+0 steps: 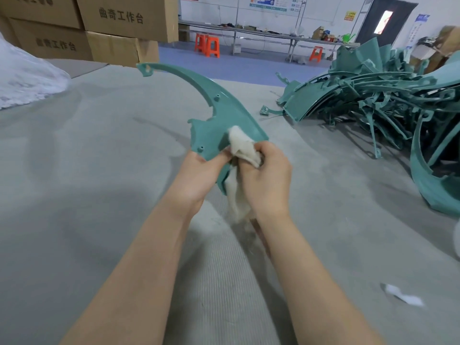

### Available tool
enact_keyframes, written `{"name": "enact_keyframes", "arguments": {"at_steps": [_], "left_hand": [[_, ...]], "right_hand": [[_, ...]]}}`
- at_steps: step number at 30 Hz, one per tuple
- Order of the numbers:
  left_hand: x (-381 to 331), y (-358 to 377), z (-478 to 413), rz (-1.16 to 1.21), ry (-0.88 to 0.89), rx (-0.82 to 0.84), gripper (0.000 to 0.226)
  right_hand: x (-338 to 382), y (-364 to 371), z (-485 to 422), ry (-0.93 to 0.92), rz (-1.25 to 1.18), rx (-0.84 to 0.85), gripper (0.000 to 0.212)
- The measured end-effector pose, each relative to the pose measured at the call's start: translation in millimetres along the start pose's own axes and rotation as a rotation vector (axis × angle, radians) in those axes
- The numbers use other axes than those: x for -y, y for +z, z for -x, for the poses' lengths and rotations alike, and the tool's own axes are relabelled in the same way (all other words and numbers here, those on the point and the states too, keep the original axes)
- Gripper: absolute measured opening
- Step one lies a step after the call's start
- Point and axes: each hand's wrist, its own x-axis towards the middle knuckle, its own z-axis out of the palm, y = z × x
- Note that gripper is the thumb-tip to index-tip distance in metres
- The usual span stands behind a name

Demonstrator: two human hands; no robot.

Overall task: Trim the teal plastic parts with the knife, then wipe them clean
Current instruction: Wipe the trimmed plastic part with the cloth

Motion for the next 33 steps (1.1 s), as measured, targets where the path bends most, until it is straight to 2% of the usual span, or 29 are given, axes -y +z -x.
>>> {"name": "enact_keyframes", "arguments": {"at_steps": [4,6,8,10,14,16,18,19,22,24,27,30,33], "left_hand": [[4.5,6.1,4.4,-0.069,-0.076,0.069,0.017],[4.3,6.4,5.6,-0.046,-0.104,0.085,0.017],[3.2,4.4,5.1,-0.025,-0.106,0.069,0.016],[2.1,3.5,5.2,-0.017,-0.103,0.047,0.016],[0.6,2.0,4.5,0.045,-0.106,0.002,0.02],[0.3,1.8,4.9,0.046,-0.115,0.005,0.019],[0.6,1.7,5.1,0.037,-0.123,0.02,0.018],[0.6,1.8,5.3,0.037,-0.124,0.026,0.017],[1.0,3.2,5.2,0.045,-0.117,0.039,0.016],[2.1,3.7,4.3,0.026,-0.113,0.031,0.016],[3.3,2.4,3.0,0.018,-0.11,0.001,0.016],[4.8,2.6,2.4,-0.026,-0.083,-0.031,0.017],[4.8,2.8,1.9,-0.039,-0.044,-0.056,0.017]], "right_hand": [[-15.1,-16.5,-13.2,0.118,0.019,-0.044,0.004],[-12.6,-22.8,-15.1,0.194,-0.104,-0.085,0.017],[-7.7,-31.7,-18.7,0.308,-0.317,-0.178,0.021],[-5.6,-40.9,-23.1,0.417,-0.582,-0.203,0.017],[4.2,-49.0,-24.7,0.551,-1.323,-0.02,0.031],[7.6,-48.8,-25.1,0.577,-1.435,0.009,0.026],[9.2,-46.2,-21.9,0.604,-1.381,0.106,0.024],[8.7,-44.0,-19.5,0.603,-1.278,0.153,0.022],[3.6,-32.7,-12.6,0.453,-0.75,0.167,0.01],[2.5,-25.3,-9.7,0.334,-0.539,0.149,0.002],[-1.6,-18.3,-7.5,0.22,-0.294,0.11,0.008],[-6.7,-15.5,-6.4,0.113,-0.068,0.15,0.016],[-9.6,-14.1,-6.3,0.056,0.019,0.17,0.016]]}}
